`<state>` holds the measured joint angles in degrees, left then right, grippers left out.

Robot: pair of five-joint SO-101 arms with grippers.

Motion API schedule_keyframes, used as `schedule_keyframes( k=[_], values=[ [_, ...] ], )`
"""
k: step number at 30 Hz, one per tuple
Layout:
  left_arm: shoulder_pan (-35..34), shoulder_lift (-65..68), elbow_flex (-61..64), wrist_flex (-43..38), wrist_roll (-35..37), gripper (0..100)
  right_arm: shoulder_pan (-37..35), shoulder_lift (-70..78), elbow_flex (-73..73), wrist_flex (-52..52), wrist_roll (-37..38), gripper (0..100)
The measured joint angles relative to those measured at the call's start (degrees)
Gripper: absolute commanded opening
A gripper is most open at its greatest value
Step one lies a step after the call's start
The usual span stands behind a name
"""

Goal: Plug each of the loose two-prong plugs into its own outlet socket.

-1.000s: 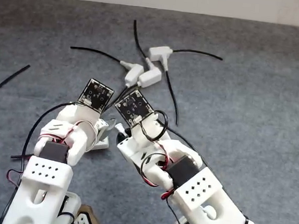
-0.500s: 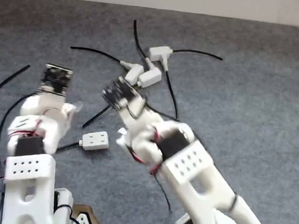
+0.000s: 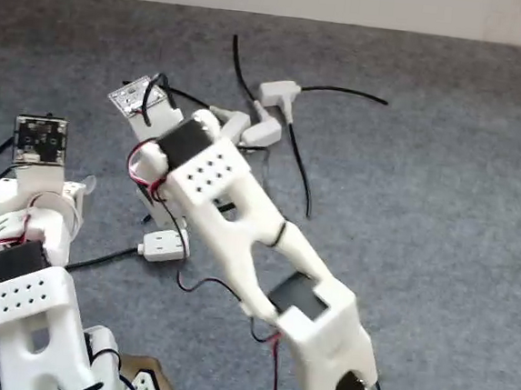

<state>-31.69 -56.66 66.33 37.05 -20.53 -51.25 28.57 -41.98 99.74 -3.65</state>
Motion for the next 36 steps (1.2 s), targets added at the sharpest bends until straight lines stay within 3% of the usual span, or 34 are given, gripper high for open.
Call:
schedule_keyframes(
  k=[6, 12, 28, 36],
  values=[
    [-3.69, 0.0, 4.84, -0.18, -4.22, 29, -1.14, 4.84, -3.78, 0.0, -6.07, 0.6],
    [-10.99, 0.09, 7.47, -3.6, -5.01, 29, -1.14, 5.54, -3.08, 0.18, -7.12, 0.5],
    [-11.69, 0.09, 10.9, -7.47, -5.01, 29, 2.2, 5.54, -0.44, 0.18, -21.98, 0.9],
    [-11.78, 0.09, 11.08, -7.47, -5.01, 29, 0.0, -1.67, 5.01, 0.18, -21.19, 0.9]
  ],
)
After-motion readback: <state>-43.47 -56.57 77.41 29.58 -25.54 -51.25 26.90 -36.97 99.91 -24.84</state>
